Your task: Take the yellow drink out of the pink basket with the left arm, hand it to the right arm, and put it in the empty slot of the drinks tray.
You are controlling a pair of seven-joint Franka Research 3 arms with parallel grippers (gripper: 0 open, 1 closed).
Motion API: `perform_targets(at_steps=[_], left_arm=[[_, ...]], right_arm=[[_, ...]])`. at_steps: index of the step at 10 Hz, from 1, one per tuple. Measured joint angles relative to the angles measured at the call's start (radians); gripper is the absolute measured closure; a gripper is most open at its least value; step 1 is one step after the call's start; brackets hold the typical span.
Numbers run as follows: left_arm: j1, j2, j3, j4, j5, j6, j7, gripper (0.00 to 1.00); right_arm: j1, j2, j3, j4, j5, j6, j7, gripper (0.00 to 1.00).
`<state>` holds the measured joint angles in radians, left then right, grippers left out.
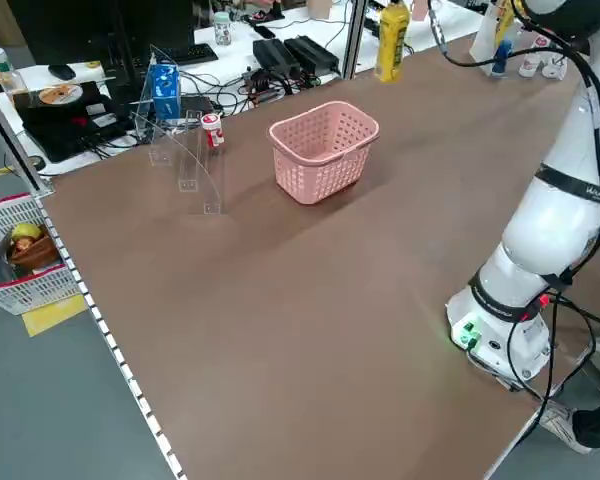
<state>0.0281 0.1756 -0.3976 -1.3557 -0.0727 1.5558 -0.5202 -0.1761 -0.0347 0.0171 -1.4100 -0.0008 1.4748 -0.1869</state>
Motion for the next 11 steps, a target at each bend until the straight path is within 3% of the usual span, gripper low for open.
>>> perform_targets(at_steps=[5,11], left_arm=[[-0.04,0.079,-0.264,0.003,0.187,0.043,-0.223,0.66],[-0.156,0.207,-0.289,0.005,0.245,0.172,-0.352,0.66]], right_arm=[[0.011,0.002,0.013,-0.001,0.002,-0.005,0.0,0.01],[0.028,0.012,0.01,-0.004,0.003,-0.011,-0.005,0.01]])
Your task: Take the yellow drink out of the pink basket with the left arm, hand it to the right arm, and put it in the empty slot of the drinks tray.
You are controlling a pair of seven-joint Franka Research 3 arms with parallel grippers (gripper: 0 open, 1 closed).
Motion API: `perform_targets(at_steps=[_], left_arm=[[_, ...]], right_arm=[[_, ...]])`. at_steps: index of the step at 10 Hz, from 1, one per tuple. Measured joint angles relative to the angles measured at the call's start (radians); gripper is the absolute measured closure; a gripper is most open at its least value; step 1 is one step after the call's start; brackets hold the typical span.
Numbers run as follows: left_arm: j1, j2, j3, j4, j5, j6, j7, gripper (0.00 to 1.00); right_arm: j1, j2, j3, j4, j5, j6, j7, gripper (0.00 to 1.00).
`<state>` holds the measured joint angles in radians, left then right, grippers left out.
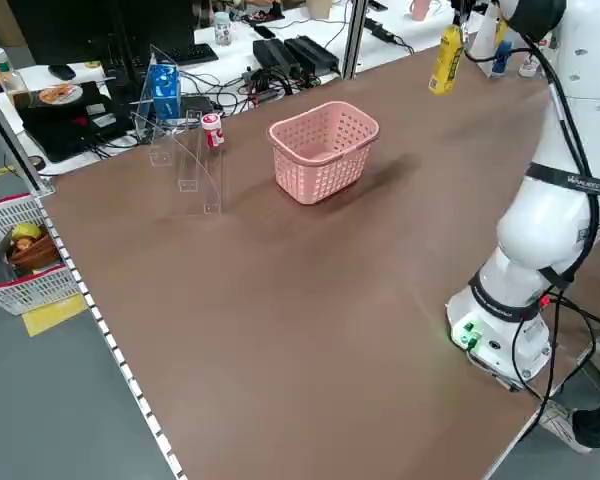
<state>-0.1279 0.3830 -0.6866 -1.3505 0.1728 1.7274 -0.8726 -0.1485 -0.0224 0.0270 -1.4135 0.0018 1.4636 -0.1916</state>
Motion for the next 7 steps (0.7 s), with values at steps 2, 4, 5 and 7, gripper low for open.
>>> perform_targets(at_steps=[2,4,5,7], left_arm=[[-0.05,0.067,0.0,0.001,0.087,0.069,-0.107,0.66],[-0.101,0.141,0.002,0.012,0.156,0.121,-0.181,0.66],[-0.135,0.173,0.011,0.031,0.187,0.128,-0.217,0.66],[-0.221,0.206,0.079,0.062,0.205,0.144,-0.255,0.66]], right_arm=[[0.002,0.005,0.002,-0.001,0.0,-0.012,-0.001,0.01],[0.002,0.013,0.001,-0.005,0.0,-0.015,0.024,0.01],[0.002,0.02,0.001,-0.012,-0.001,-0.015,0.061,0.01],[0.006,0.035,0.002,-0.032,-0.001,-0.002,0.091,0.01]])
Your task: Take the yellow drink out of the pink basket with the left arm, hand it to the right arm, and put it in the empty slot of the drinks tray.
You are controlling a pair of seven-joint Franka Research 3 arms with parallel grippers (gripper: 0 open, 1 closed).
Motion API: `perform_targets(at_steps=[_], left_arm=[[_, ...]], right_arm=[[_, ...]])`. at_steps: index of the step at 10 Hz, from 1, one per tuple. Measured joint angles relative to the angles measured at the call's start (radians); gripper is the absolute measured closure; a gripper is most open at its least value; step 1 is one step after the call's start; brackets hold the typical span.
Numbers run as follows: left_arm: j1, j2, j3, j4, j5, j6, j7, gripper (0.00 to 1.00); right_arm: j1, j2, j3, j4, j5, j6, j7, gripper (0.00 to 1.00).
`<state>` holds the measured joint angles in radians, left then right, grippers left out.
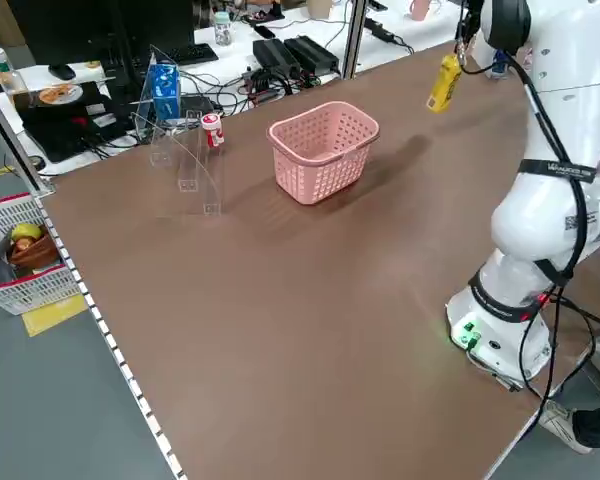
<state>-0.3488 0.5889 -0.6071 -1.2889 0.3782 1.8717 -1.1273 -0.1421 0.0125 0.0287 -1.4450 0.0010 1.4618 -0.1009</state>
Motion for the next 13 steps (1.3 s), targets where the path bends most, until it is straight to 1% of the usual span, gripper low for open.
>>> perform_targets(at_steps=[2,3,6,9,13], left_arm=[[-0.108,0.013,0.119,0.015,0.0,0.031,-0.03,0.66],[-0.146,0.029,0.158,0.027,0.0,0.04,-0.043,0.66],[-0.17,0.065,0.175,0.053,0.0,0.083,-0.079,0.66],[-0.206,0.099,0.205,0.089,0.0,0.102,-0.113,0.66],[-0.216,0.143,0.229,0.096,0.0,0.145,-0.131,0.66]], right_arm=[[0.021,0.006,0.001,-0.04,0.0,0.055,0.011,0.01],[0.031,0.007,0.002,-0.046,0.0,0.064,0.014,0.01],[0.035,0.009,0.0,-0.045,0.001,0.068,0.015,0.01],[0.044,0.034,0.002,-0.045,0.001,0.071,0.017,0.01],[0.076,0.057,0.002,-0.042,0.0,0.077,0.042,0.01]])
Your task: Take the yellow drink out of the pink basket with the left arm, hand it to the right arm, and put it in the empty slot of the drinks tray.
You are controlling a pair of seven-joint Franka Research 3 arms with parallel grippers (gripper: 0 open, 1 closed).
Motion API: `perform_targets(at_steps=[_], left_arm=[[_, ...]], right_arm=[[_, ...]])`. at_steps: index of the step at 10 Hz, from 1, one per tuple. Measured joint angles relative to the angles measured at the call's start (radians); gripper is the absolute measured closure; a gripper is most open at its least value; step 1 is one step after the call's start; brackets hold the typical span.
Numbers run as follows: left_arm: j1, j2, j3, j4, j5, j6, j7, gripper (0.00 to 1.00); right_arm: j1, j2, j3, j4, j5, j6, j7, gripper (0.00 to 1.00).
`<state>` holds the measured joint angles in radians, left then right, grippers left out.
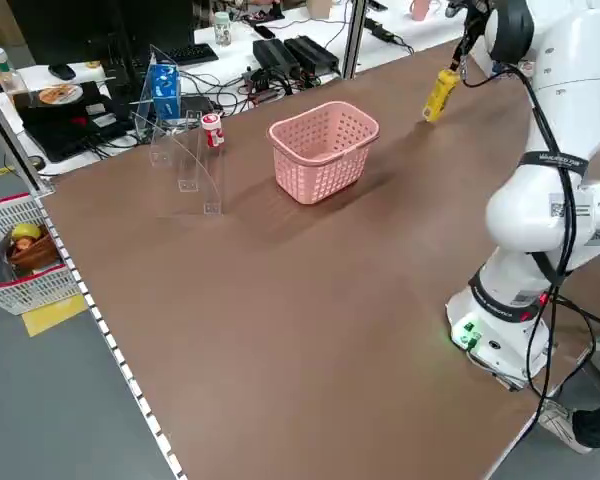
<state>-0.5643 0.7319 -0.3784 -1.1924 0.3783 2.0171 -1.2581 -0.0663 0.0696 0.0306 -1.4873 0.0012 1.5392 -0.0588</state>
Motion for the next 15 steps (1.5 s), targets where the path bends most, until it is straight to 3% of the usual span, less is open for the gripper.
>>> perform_targets(at_steps=[4,8,9,10,12,15], left_arm=[[-0.001,0.02,0.015,0.002,0.0,0.012,0.0,0.64],[0.001,-0.017,0.016,0.044,0.0,-0.048,0.001,0.1],[0.01,-0.05,0.018,0.052,0.0,-0.108,0.012,0.0],[0.03,-0.094,0.021,0.06,-0.001,-0.174,0.041,0.0],[0.136,-0.218,0.032,0.069,-0.032,-0.288,0.14,0.0],[0.449,-0.349,0.036,0.067,-0.196,-0.355,0.475,0.0]], right_arm=[[0.006,0.006,0.0,0.001,0.001,0.001,0.02,0.01],[0.01,0.02,0.0,0.001,0.001,0.016,0.025,0.01],[0.022,0.028,0.0,0.004,0.002,0.019,0.025,0.01],[0.045,0.044,0.001,0.019,0.002,0.025,0.032,0.01],[0.12,0.094,0.004,0.086,0.005,0.045,0.099,0.01],[0.297,0.186,0.009,0.178,0.004,0.098,0.222,0.01]])
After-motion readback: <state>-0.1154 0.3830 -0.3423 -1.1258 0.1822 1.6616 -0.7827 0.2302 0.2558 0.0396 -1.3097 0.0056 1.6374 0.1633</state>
